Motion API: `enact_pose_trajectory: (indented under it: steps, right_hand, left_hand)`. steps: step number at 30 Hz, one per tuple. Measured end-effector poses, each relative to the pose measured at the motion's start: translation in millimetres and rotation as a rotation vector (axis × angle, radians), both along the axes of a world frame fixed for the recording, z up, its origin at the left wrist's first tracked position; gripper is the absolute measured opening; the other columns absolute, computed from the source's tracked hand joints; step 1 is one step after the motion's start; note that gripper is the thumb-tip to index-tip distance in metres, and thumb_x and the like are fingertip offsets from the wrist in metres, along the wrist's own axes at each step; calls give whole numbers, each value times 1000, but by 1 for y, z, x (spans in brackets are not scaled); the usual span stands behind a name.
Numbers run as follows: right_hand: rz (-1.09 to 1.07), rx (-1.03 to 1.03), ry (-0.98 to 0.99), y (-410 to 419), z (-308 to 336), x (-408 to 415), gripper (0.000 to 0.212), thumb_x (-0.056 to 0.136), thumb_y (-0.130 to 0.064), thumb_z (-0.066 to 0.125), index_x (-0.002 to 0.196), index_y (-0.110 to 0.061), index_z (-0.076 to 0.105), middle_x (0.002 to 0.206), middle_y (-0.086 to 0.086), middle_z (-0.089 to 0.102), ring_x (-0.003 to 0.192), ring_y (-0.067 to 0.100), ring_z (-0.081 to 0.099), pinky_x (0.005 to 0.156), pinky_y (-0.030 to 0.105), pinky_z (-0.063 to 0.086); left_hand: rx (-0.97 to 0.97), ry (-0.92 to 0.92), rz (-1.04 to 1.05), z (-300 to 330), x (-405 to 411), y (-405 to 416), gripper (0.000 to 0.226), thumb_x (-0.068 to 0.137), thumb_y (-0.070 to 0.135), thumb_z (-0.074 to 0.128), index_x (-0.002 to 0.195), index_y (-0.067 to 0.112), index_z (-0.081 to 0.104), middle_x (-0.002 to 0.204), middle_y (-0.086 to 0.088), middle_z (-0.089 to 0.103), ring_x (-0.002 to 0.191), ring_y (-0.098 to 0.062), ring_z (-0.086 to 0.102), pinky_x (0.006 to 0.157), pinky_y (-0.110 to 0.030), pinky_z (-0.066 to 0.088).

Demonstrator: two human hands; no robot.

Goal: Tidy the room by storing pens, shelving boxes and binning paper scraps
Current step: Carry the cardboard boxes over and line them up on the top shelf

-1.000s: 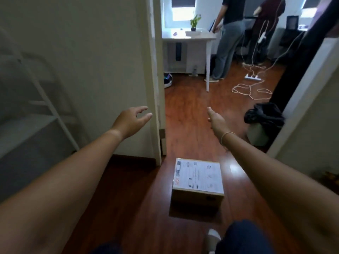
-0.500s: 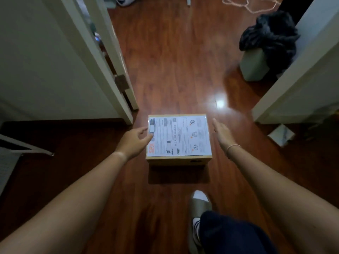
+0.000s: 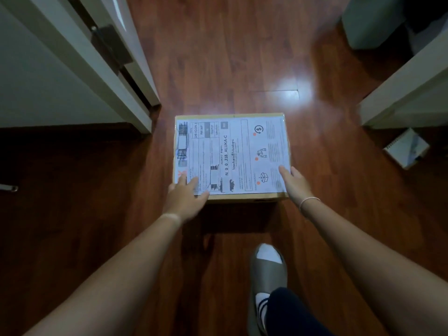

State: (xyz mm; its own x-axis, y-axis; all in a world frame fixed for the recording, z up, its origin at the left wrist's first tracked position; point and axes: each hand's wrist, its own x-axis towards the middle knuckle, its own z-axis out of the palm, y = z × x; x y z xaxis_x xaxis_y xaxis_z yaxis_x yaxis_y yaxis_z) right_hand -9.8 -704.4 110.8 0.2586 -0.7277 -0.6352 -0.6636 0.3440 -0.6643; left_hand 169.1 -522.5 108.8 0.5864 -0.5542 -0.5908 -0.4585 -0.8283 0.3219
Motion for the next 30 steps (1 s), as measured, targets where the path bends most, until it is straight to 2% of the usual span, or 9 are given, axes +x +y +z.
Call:
enact_pose_trajectory:
  steps: [5, 8, 12, 15, 17, 20, 23, 26, 30]
  right_hand:
    - [-5, 90, 59, 33, -11, 8, 37, 88, -36, 56, 111, -7, 53, 109, 9, 60, 97, 27, 58, 83, 39, 46]
    - [190, 252, 90, 71, -9, 18, 21, 86, -39, 56, 88, -19, 52, 112, 12, 63, 101, 30, 62, 76, 39, 50]
    - [544, 308, 25, 111, 3, 39, 33, 90, -33, 55, 116, -14, 61, 106, -6, 56, 102, 13, 54, 75, 19, 41]
    - [485, 174, -46, 109, 1, 53, 22, 88, -29, 58, 102, -15, 68, 103, -4, 63, 103, 13, 56, 85, 22, 40]
    - [316, 27, -39, 94, -5, 56, 13, 85, -26, 60, 88, -15, 67, 91, 1, 65, 88, 13, 57, 70, 21, 39]
    - [200, -177, -2, 73, -11, 57, 21, 83, -25, 62, 96, -9, 64, 95, 6, 63, 80, 14, 53, 57, 20, 34]
    - [273, -243, 38, 62, -21, 59, 44, 81, -27, 66, 120, -10, 55, 121, 11, 50, 98, 19, 52, 76, 15, 32]
    - [349, -170, 39, 55, -33, 63, 64, 81, -30, 68, 136, -11, 43, 132, 9, 39, 114, 22, 48, 87, 19, 32]
    - [306, -3, -73, 57, -38, 65, 51, 82, -18, 67, 128, -8, 46, 113, 1, 52, 97, 15, 51, 61, 9, 38]
  left_hand:
    - [65, -46, 85, -4, 20, 9, 67, 91, 46, 47, 148, 16, 27, 160, -17, 3, 146, -38, 9, 119, -39, 12]
    - [91, -15, 199, 2, 28, 20, 70, 91, 45, 47, 150, 15, 23, 160, -17, 2, 144, -39, 15, 117, -37, 17]
    - [30, 30, 303, -2, 30, 42, 72, 87, 46, 55, 146, 15, 30, 157, -13, 8, 138, -39, 30, 113, -38, 28]
    - [-38, 66, 428, -7, 29, 57, 83, 84, 43, 63, 150, 15, 21, 160, -13, -3, 145, -32, 21, 116, -34, 22]
    - [-59, 105, 499, -8, 26, 63, 89, 84, 38, 66, 152, 18, 12, 160, -15, -9, 146, -32, 16, 117, -34, 19]
    - [-185, 92, 585, -16, 19, 70, 88, 80, 26, 72, 149, 18, 17, 153, -17, 23, 138, -32, 35, 112, -37, 31]
    - [-322, 212, 748, -24, 9, 74, 87, 82, 18, 70, 148, 13, 13, 134, 4, 47, 124, -18, 47, 108, -34, 36]
    - [-391, 375, 904, -37, -2, 77, 78, 83, 20, 70, 143, 15, 21, 135, -2, 54, 120, -22, 54, 107, -44, 42]
    - [-447, 451, 1008, -42, -5, 79, 55, 83, 18, 70, 128, 14, 38, 127, -5, 60, 111, -22, 60, 96, -40, 49]
